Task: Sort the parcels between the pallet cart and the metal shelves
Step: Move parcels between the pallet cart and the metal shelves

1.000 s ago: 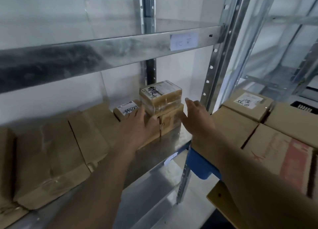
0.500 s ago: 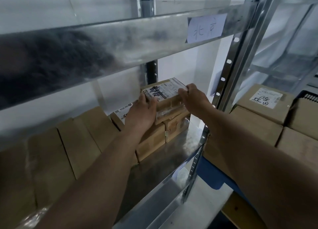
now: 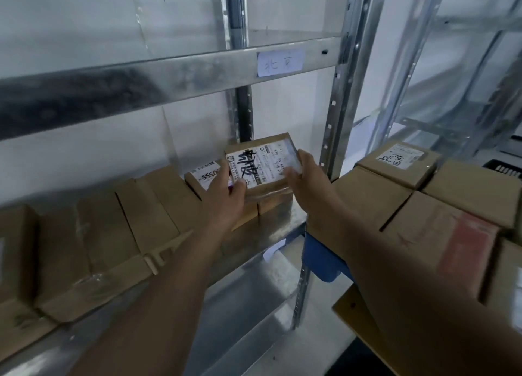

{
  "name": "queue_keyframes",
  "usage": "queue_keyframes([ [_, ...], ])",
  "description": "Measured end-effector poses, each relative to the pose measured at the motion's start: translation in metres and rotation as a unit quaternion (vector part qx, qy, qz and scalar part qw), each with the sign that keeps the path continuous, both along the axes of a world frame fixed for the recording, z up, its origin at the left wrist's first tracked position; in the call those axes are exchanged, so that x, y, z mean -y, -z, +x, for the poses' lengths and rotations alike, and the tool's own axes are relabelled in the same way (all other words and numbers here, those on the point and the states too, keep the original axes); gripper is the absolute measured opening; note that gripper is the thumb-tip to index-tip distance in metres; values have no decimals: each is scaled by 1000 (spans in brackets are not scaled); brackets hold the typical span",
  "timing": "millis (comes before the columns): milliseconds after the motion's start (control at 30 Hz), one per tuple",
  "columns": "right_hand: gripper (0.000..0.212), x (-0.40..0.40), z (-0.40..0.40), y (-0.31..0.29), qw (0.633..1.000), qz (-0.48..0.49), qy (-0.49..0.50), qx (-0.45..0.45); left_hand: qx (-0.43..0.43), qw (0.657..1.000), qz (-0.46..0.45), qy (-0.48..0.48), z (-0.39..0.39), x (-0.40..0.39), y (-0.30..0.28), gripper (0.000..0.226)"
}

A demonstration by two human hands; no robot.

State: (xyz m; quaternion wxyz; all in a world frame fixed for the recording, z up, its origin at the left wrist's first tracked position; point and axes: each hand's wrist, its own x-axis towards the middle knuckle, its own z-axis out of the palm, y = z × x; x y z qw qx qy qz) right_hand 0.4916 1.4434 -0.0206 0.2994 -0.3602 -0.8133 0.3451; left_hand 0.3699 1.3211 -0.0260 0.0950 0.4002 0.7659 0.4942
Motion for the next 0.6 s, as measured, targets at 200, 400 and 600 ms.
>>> queue_keyframes([
  [200,43,59,72,5,1000,-5,3,-25,28,999,-3,23,68,59,3,52],
  [400,49,123,153,14,999,1,41,-16,20,999,3,30,146,113,13,54],
  [600,44,169,218,25,996,-12,77,-35,30,997,6,68,203,146,24,51],
])
